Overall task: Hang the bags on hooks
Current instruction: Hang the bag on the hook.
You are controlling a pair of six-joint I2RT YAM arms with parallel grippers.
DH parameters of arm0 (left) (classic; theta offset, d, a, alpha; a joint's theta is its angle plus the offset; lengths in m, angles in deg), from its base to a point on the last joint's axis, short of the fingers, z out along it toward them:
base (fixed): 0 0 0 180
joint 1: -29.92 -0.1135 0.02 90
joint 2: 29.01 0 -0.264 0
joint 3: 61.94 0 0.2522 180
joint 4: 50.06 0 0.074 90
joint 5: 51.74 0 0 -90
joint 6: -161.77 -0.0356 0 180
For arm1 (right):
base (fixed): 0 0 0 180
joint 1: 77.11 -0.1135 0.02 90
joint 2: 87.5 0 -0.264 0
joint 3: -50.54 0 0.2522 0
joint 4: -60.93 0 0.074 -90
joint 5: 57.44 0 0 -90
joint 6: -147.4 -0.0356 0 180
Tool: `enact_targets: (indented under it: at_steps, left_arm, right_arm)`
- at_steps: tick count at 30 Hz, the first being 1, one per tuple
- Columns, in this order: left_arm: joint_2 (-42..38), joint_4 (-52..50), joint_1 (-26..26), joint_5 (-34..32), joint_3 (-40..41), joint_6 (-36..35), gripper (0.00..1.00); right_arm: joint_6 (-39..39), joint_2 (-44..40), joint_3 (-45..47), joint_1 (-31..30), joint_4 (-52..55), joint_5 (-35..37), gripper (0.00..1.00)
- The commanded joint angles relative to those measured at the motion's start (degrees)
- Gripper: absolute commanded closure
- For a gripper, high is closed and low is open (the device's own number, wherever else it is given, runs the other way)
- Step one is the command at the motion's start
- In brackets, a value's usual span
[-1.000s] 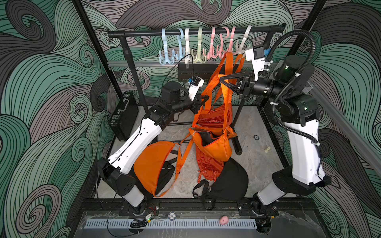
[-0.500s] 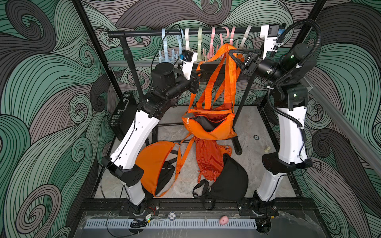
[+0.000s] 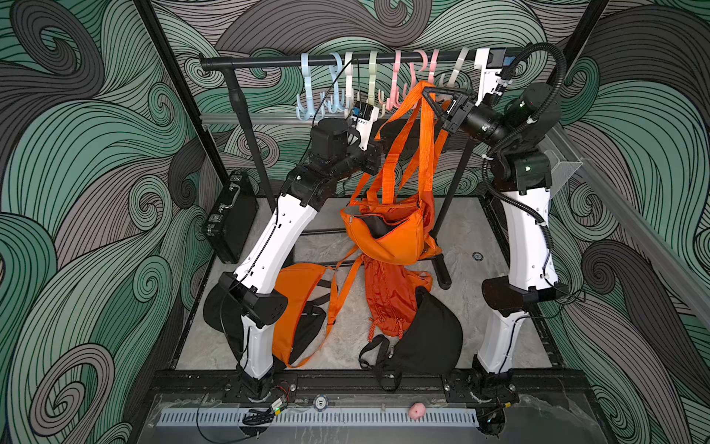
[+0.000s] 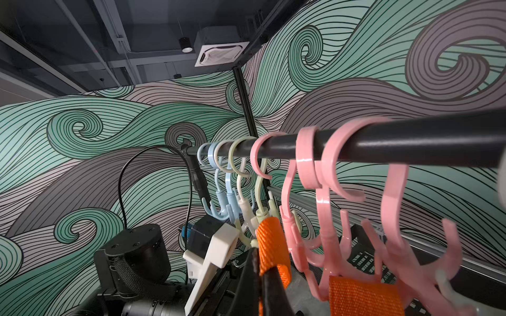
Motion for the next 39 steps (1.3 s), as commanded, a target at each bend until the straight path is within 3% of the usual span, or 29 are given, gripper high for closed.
enact_targets:
  at_steps: [1, 8, 13, 17, 24, 39]
  left_arm:
    - [-0.85, 0.92, 0.68, -1.0, -1.76, 0.42, 1.0]
    - [-0.46, 2.68, 2.01, -5.16, -1.18, -1.72, 1.0]
    - [0.05, 5.46, 2.05, -14.69, -1.1, -2.79, 1.0]
    - [1.77, 7.34, 1.59, -20.02, -2.75, -2.11, 1.0]
    - [7.69, 3.69, 1.49, -20.87, -11.45, -1.71, 1.0]
    - [8.42, 4.65, 1.55, -23.21, -12.43, -2.12, 1.0]
  right_arm:
    - [2.29, -2.52, -0.49, 0.91, -0.96, 3.12, 1.0]
    - [2.97, -5.73, 3.93, 2.01, -3.97, 3.06, 1.0]
    - [-0.46, -0.93, -2.31, 2.78, -3.93, -0.89, 1.0]
    - [-0.44, -0.95, 0.35, 2.74, -5.96, 0.27, 1.0]
    - [-0.8, 1.81, -2.0, 2.57, -6.98, 2.15, 1.0]
    - [6.51, 1.85, -1.57, -1.76, -2.83, 7.66, 1.0]
